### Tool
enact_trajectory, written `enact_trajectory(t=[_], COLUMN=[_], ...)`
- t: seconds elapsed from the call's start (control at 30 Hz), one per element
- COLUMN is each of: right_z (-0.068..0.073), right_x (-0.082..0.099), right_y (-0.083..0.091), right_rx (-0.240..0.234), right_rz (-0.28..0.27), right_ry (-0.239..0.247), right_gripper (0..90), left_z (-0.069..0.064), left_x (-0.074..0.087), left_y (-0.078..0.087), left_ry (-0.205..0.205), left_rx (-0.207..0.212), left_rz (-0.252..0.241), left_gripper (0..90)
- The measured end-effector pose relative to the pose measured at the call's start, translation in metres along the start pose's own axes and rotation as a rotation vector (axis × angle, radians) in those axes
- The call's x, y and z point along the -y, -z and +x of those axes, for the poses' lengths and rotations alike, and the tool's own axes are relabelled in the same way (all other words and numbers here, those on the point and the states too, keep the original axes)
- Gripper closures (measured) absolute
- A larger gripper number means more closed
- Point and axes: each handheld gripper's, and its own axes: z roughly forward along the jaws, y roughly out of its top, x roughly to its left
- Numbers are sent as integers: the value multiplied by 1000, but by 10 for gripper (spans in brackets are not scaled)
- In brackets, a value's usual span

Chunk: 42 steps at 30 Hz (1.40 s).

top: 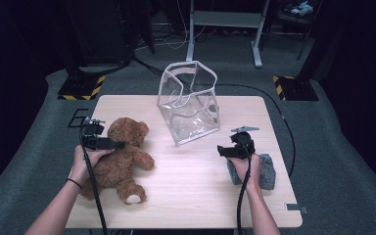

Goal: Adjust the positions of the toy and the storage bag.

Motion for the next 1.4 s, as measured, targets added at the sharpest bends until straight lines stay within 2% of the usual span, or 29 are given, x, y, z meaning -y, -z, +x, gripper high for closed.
enact_trajectory(t=[0.1, 0.17, 0.2, 0.23, 0.33, 0.37, 0.63, 0.7, 0.73, 0.77, 0.83, 0.87, 0.9, 1.03, 1.1, 1.13, 1.17, 1.2, 1.23, 1.33, 1.4], right_z=[9, 17, 21, 24, 33, 34, 32, 25, 25, 18, 11, 11, 1, -17, -24, -26, -31, -31, -35, -38, -40], right_x=[-11, -19, -23, -26, -35, -37, -35, -28, -28, -23, -16, -16, -7, 14, 25, 30, 36, 36, 46, 54, 59], right_y=[-1, -2, -3, -4, -7, -9, -13, -9, -9, -4, 2, 2, 6, 12, 13, 13, 13, 13, 12, 8, 5], right_rx=[-21, -32, -40, -40, -44, -47, -43, -27, -27, -13, 11, 11, 25, 59, 74, 73, 74, 74, 83, 107, 105], right_rz=[-14, -23, -24, -29, -33, -30, -10, -19, -19, -21, -24, -24, -21, -12, -9, -10, -18, -18, -10, -3, 11], right_ry=[4, 9, 14, 25, 43, 49, 37, 32, 32, 21, 23, 23, 9, -22, -28, -55, -53, -53, -60, -63, -85], right_gripper=[143, 144, 145, 146, 148, 148, 148, 145, 145, 144, 145, 145, 144, 142, 140, 140, 138, 138, 134, 123, 118], left_z=[-5, -8, -13, -15, -18, -21, -39, -52, -52, -61, -68, -68, -78, -91, -98, -101, -101, -105, -111, -117, -120], left_x=[-4, -5, -6, -7, -9, -11, -26, -36, -36, -43, -49, -49, -55, -62, -65, -66, -66, -68, -71, -75, -77], left_y=[5, 6, 4, 4, 2, 3, 11, 16, 16, 20, 20, 20, 15, 0, -9, -15, -15, -22, -33, -49, -59], left_ry=[-29, -42, -60, -67, -84, -96, -141, -158, -158, -195, -229, -229, -263, -295, -300, -290, -290, -295, -299, -299, -302], left_rx=[-14, -18, -24, -24, -31, -40, -38, -25, -25, -20, -9, -9, -9, 30, 38, 53, 53, 66, 75, 70, 82], left_rz=[-21, -19, -24, -9, -6, -27, -77, -115, -115, -127, -127, -127, -134, -134, -139, -150, -150, -153, -168, -177, -178], left_gripper=[156, 154, 154, 153, 152, 155, 159, 159, 159, 162, 168, 172, 178, 183, 189, 191, 193, 193, 202, 232, 263])
